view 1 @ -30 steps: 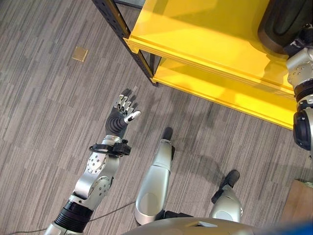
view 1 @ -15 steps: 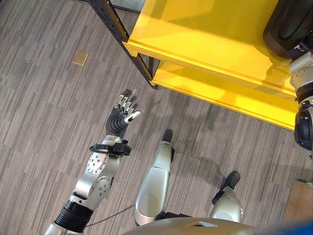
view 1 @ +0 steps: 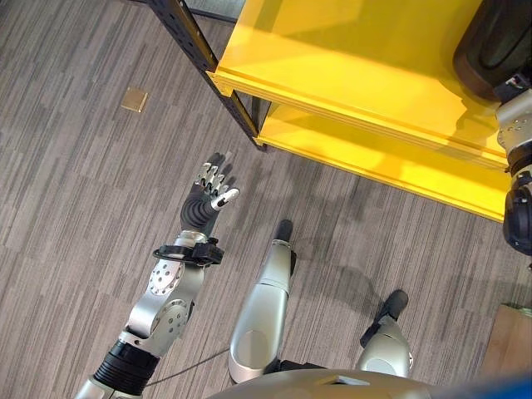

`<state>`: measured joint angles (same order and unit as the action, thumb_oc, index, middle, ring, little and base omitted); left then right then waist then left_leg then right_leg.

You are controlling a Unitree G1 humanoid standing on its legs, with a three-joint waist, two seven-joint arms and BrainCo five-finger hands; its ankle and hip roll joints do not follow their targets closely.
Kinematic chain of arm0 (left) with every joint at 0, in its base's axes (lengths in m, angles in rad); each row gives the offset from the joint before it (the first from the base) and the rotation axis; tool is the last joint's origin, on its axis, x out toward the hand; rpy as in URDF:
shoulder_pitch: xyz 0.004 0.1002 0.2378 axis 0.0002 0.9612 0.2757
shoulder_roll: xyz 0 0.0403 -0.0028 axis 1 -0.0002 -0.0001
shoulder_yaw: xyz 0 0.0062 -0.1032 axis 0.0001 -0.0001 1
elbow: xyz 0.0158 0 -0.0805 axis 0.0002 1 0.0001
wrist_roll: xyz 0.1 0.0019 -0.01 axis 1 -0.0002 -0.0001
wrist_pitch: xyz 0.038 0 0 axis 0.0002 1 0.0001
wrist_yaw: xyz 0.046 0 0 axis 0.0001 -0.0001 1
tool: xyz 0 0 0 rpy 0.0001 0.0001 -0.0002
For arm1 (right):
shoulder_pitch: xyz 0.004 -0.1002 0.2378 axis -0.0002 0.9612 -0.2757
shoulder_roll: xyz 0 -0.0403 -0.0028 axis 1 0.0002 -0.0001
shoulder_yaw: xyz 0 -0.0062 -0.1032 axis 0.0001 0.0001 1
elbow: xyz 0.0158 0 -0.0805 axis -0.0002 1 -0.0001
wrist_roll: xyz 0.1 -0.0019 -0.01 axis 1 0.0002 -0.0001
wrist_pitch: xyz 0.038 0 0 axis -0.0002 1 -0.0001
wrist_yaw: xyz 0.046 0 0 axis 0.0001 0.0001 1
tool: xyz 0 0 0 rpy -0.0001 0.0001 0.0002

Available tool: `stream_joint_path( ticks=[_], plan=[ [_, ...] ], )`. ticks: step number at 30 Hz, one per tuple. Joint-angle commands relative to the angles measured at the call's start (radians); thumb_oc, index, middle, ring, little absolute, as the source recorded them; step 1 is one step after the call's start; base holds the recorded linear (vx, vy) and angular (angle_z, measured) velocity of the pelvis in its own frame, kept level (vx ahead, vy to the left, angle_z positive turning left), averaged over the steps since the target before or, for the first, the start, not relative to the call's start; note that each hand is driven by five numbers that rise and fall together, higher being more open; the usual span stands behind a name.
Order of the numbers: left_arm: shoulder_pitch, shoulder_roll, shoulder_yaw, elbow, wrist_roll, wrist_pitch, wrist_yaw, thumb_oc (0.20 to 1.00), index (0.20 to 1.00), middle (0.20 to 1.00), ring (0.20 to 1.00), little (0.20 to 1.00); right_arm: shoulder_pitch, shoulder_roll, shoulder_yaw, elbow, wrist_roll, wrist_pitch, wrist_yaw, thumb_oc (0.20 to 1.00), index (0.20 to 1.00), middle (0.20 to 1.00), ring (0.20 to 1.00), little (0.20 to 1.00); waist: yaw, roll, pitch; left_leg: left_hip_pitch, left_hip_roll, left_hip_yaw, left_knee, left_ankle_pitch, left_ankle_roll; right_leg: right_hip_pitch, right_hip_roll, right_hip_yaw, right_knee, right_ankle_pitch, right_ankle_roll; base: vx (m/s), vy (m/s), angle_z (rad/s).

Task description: Move parts from the plastic box to the shelf.

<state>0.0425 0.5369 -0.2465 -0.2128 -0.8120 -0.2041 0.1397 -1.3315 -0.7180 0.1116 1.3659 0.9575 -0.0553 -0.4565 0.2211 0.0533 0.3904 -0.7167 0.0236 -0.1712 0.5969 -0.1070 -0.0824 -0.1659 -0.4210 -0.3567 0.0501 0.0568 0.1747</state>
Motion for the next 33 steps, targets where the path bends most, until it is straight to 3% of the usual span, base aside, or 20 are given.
stream_joint_path(
  ticks=[1,20,33],
  plan=[
    [-0.029,0.011,-0.004,-0.039,-0.003,-0.067,0.004,1.0,1.0,1.0,1.0,1.0,-0.022,-0.123,0.051,-0.054,-0.008,-0.034,0.005,1.0,1.0,1.0,1.0,1.0,0.01,0.028,0.049,0.074,0.02,0.104,-0.165,0.027,0.008,0.051,0.011,0.003,0.17,-0.181,-0.006,0.0,0.0,0.0],
    [-0.031,0.02,0.026,-0.035,-0.007,-0.083,0.021,1.0,1.0,1.0,1.0,1.0,-0.081,-0.21,0.082,-0.248,-0.021,-0.141,-0.048,1.0,1.0,1.0,1.0,1.0,-0.005,0.006,0.033,0.076,0.026,0.099,-0.164,0.029,0.005,0.052,0.018,0.005,0.17,-0.18,-0.004,0.0,0.0,0.0],
    [-0.032,0.029,0.042,-0.027,-0.018,-0.082,0.004,1.0,1.0,1.0,1.0,1.0,-0.091,-0.255,0.125,-0.42,-0.082,-0.168,-0.056,1.0,1.0,1.0,1.0,1.0,-0.021,-0.017,0.004,0.096,0.04,0.098,-0.165,0.026,-0.002,0.067,0.03,0.01,0.159,-0.18,0.0,0.0,-0.006,-0.03]
  ],
)
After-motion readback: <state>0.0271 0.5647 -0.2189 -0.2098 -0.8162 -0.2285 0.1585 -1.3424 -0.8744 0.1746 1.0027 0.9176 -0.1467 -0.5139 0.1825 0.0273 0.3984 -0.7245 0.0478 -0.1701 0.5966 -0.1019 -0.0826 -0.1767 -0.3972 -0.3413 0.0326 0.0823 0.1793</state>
